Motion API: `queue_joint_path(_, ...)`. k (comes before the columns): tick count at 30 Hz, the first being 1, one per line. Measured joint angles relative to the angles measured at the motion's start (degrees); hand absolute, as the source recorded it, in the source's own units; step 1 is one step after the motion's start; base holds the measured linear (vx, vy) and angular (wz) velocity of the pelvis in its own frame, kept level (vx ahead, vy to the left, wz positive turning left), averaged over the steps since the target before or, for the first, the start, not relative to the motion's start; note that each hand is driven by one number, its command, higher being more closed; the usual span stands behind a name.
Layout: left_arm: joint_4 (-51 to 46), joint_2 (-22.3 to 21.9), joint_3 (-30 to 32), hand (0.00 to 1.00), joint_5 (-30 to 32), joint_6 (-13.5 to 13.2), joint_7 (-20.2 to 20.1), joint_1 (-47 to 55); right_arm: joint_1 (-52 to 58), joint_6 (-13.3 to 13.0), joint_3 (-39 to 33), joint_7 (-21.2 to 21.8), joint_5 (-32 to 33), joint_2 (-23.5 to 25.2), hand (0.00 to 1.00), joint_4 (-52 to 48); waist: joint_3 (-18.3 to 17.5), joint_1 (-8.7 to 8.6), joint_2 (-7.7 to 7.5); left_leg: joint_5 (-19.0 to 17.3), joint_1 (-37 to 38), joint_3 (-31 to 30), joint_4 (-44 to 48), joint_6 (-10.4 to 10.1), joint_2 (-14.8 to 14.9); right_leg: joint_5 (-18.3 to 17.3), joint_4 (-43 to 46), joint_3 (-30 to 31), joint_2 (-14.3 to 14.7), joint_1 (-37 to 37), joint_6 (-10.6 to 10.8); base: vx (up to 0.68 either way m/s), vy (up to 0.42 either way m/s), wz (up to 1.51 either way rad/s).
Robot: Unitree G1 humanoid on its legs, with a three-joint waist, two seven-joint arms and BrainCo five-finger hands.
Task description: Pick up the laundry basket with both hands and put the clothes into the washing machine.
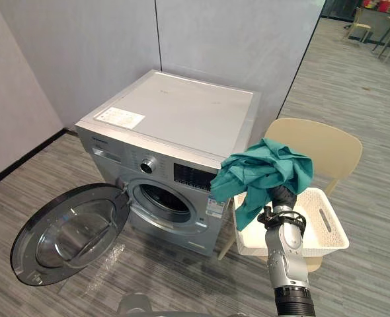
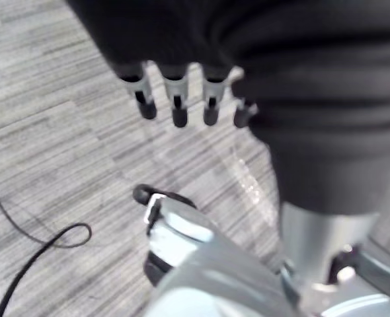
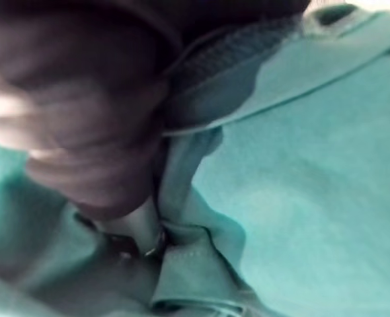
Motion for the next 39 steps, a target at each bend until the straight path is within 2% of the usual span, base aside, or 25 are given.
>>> queue_joint_path(1, -0.1, 0.2, -0.1, 0.00, 0.1, -0.1, 0.0, -0.2, 1.1, -0.3, -1.4, -0.1, 0.4, 0.6, 1.00, -0.5, -0.6, -0.21, 0.01, -3.9, -0.1, 0.1, -1.2, -4.6, -0.8, -0.1, 0.1, -0.5, -0.7, 0.1, 0.8, 0.04, 0.269, 0.32)
queue_joint_path(2, -0.4, 1.2, -0.5, 0.00, 0.2, -0.2, -0.1, -1.3, 1.7, -0.8, -2.4, -0.2, 0.8, 1.7, 1.00, -0.4, -0.6, -0.09, -0.85, -4.7, -1.2, 0.3, -0.6, -5.1, -1.7, 0.0, -0.1, -0.7, -1.8, 0.3, 1.0, 0.09, 0.321, 0.59)
queue_joint_path(3, -1.2, 2.6, -1.1, 0.00, 0.4, -0.5, -0.1, -2.6, 2.1, -0.7, -3.2, -0.9, 1.8, 3.3, 1.00, -0.1, -1.0, -0.13, -2.73, -5.1, -4.0, 0.9, 1.3, -4.1, -2.4, 2.1, -3.3, -1.4, -2.3, 0.5, 0.3, 0.12, 0.301, 0.52)
queue_joint_path(4, -1.5, 2.8, -1.8, 0.00, 0.6, -0.6, -0.1, -4.0, 2.0, -0.7, -3.4, -1.1, 2.0, 3.1, 1.00, -0.2, -0.5, 0.06, -1.90, -6.8, -7.1, -0.5, 6.0, -2.7, -2.9, 6.6, -7.7, -3.2, -0.9, 2.6, 0.9, 0.14, 0.395, 0.37)
queue_joint_path(5, -1.4, 2.8, -2.7, 0.00, 0.9, -0.5, -0.2, -4.5, 2.2, -0.7, -3.3, -1.2, 2.0, 3.2, 1.00, -0.2, -0.3, 0.49, -1.48, -8.1, -7.9, -1.0, 7.8, -2.2, -3.4, 9.0, -10.0, -3.1, -0.5, 3.7, 0.7, 0.13, 0.436, 0.25)
queue_joint_path(6, -1.3, 2.9, -4.5, 0.00, 1.3, -0.5, -0.4, -5.4, 3.7, -0.6, -3.1, -1.7, 2.0, 3.9, 1.00, -0.2, -0.1, 1.35, -1.29, -9.6, -8.0, 0.2, 8.8, -0.4, -5.2, 14.1, -12.1, -2.4, -1.8, 4.4, 0.7, 0.12, 0.485, 0.10)
queue_joint_path(7, -1.2, 2.9, -5.1, 0.00, 1.7, -0.5, -0.6, -5.6, 4.2, -0.1, -2.9, -2.1, 1.9, 4.1, 1.00, -0.2, -0.2, 2.09, -1.57, -10.7, -6.4, 2.2, 8.6, 1.5, -7.0, 20.6, -12.8, -0.2, -3.7, 3.7, -1.3, 0.12, 0.501, -0.05)
queue_joint_path(8, -1.2, 2.7, -5.4, 0.00, 1.7, -0.6, -0.8, -5.6, 4.1, 0.0, -2.9, -2.1, 1.8, 4.1, 1.00, -0.2, 0.0, 2.61, -0.65, -11.2, -5.6, 3.8, 8.2, 2.3, -7.5, 24.1, -12.9, 1.2, -4.5, 2.6, -3.7, 0.10, 0.522, -0.56)
queue_joint_path(9, -1.0, 2.1, -5.4, 0.00, 1.7, -0.8, -1.1, -5.3, 3.7, 0.2, -2.6, -2.1, 1.4, 4.1, 1.00, 0.0, 0.4, 3.77, 0.45, -11.4, -3.6, 7.1, 6.5, 3.7, -7.4, 29.1, -13.4, 2.4, -5.5, 0.8, -9.2, 0.05, 0.483, -0.97)
queue_joint_path(10, -0.3, 1.8, -5.4, 0.00, 2.2, -0.9, -1.4, -4.9, 2.7, 0.4, -2.0, -2.0, 1.3, 4.1, 1.00, 0.1, 0.9, 3.61, 1.35, -11.3, -0.8, 9.8, 4.4, 5.1, -7.3, 26.2, -8.4, 2.1, -5.4, -1.7, -13.7, 0.04, 0.536, -1.06)
queue_joint_path(11, 0.4, 2.6, -5.5, 0.00, 3.1, -0.8, -1.5, -5.0, 3.2, 0.4, -1.2, -2.0, 1.1, 4.1, 1.00, 0.1, 1.5, 2.56, 2.41, -10.7, 1.3, 11.4, 1.6, 6.2, -7.6, 19.8, -3.7, 2.3, -2.6, -3.1, -12.1, 0.02, 0.394, -0.78)
queue_joint_path(12, 0.7, 3.2, -5.6, 0.00, 3.7, -0.8, -1.5, -5.0, 3.7, 0.4, -1.1, -1.9, 0.9, 4.3, 1.00, 0.1, 1.6, 2.30, 2.43, -10.4, 2.4, 12.0, 0.0, 6.4, -7.9, 16.3, -1.9, 2.8, -0.6, -3.8, -10.3, 0.01, 0.349, -0.56)
queue_joint_path(13, 0.8, 4.4, -5.6, 0.00, 4.5, -0.7, -1.7, -5.0, 4.9, 0.5, -0.8, -1.8, 1.0, 4.7, 1.00, 0.1, 1.7, 1.86, 2.36, -9.1, 4.2, 13.0, -3.6, 6.8, -9.2, 10.7, 0.5, 5.6, 4.0, -4.9, -7.4, 0.04, 0.254, -0.41)
queue_joint_path(14, 0.8, 5.2, -5.6, 0.00, 5.2, -0.7, -1.7, -5.1, 6.2, 0.5, -0.9, -1.2, 1.0, 4.8, 1.00, 0.0, 1.7, 0.65, 1.10, -7.8, 6.1, 13.8, -7.2, 7.4, -11.2, 5.4, 1.6, 6.2, 8.1, -4.8, -6.5, 0.04, 0.208, -0.33)
queue_joint_path(15, 0.7, 5.4, -5.7, 0.00, 5.4, -0.8, -1.8, -5.2, 6.8, 0.5, -0.9, -0.8, 1.0, 4.8, 1.00, 0.0, 1.8, 0.12, 0.50, -7.1, 7.0, 14.2, -9.0, 7.6, -12.2, 2.6, 1.5, 6.3, 9.6, -4.7, -6.8, 0.04, 0.138, -0.08)
queue_joint_path(16, 0.7, 5.6, -6.6, 0.00, 5.5, -0.8, -2.0, -5.3, 8.3, 0.5, -1.0, 0.1, 1.0, 4.8, 1.00, -0.3, 1.9, -0.74, -0.24, -5.9, 8.5, 14.6, -12.2, 8.0, -14.0, -0.5, 0.7, 7.2, 12.5, -4.8, -6.7, 0.03, 0.093, 0.00)
queue_joint_path(17, 0.7, 5.3, -7.4, 0.00, 5.5, -0.8, -2.9, -5.6, 10.3, 0.5, -0.9, 0.6, 1.0, 4.8, 1.00, -0.7, 1.8, -1.36, -0.42, -4.5, 10.3, 14.8, -15.3, 8.1, -15.4, -1.6, -2.2, 9.1, 15.6, -4.4, -7.4, 0.03, 0.077, 0.10)
queue_joint_path(18, 0.7, 5.0, -7.7, 0.00, 5.6, -0.8, -2.9, -5.7, 11.4, 0.5, -0.8, 0.7, 1.0, 4.8, 1.00, -1.2, 1.8, -1.81, -0.46, -3.7, 11.0, 14.8, -16.5, 8.4, -16.0, -1.6, -4.6, 10.3, 17.0, -3.8, -9.2, 0.07, 0.033, 0.23)
queue_joint_path(19, 0.2, 4.2, -7.7, 0.00, 5.8, -0.9, -3.0, -6.1, 13.5, 0.4, -0.9, 1.2, 1.0, 4.9, 1.00, -2.5, 1.8, -2.11, -0.52, -3.1, 11.7, 14.5, -17.8, 8.7, -17.4, -1.4, -9.0, 12.4, 18.2, -2.2, -12.4, 0.08, 0.010, 0.25)
queue_joint_path(22, -2.5, 2.6, -7.9, 0.00, 5.3, -1.1, -2.7, -6.7, 15.3, 0.4, -0.6, 2.1, 2.2, 5.2, 1.00, -2.3, 1.8, -1.82, 1.09, -1.6, 12.2, 12.4, -19.8, 8.4, -17.8, 1.0, -15.1, 11.2, 19.4, 0.5, -11.8, 0.07, -0.003, 0.29)
queue_joint_path(23, -4.6, 1.3, -8.0, 0.00, 4.4, -1.8, -2.5, -6.7, 16.3, 0.6, -0.2, 2.5, 2.1, 5.5, 1.00, -2.2, 1.7, -1.75, 1.49, 0.2, 12.5, 11.1, -22.5, 8.4, -18.5, 2.0, -17.1, 9.7, 19.5, 1.4, -12.0, 0.09, -0.036, 0.43)
queue_joint_path(27, -5.5, 1.0, -9.2, 0.00, 1.4, -2.9, -2.7, -6.6, 18.9, 1.4, -0.3, 3.1, 1.4, 6.7, 1.00, -0.6, 1.6, -1.60, 1.60, 2.8, 14.1, 8.2, -26.8, 7.9, -19.1, 2.5, -19.5, 7.9, 20.3, 3.5, -12.4, 0.07, -0.088, 0.45)
queue_joint_path(31, -3.8, 1.0, -9.1, 0.00, 1.5, -2.9, -2.7, -6.6, 19.3, 2.1, 1.6, 4.4, -0.5, 7.5, 1.00, 7.6, 1.4, -1.49, 2.03, 4.4, 16.2, 7.5, -29.9, 7.0, -18.9, 2.5, -20.5, 7.9, 21.0, 5.0, -12.4, 0.03, -0.090, 0.09)
queue_joint_path(34, -1.6, 1.0, -8.8, 0.00, 2.1, -2.7, -2.8, -6.6, 19.5, 3.8, 5.0, 5.0, -2.6, 7.5, 1.00, 14.3, 1.4, -1.68, 2.61, 5.1, 17.1, 7.6, -31.3, 6.4, -18.7, 2.4, -20.5, 8.2, 21.3, 5.2, -12.6, -0.01, -0.058, -0.06)
queue_joint_path(39, -0.1, 0.5, -7.6, 0.00, 3.4, -2.1, -2.8, -6.3, 15.4, 5.7, 8.7, 5.7, -3.8, 6.5, 1.00, 25.5, 4.3, -1.60, 4.55, 5.0, 13.6, 6.9, -28.2, 6.4, -18.8, 1.3, -16.8, 7.7, 20.3, 2.3, -13.1, -0.08, -0.010, 0.07)
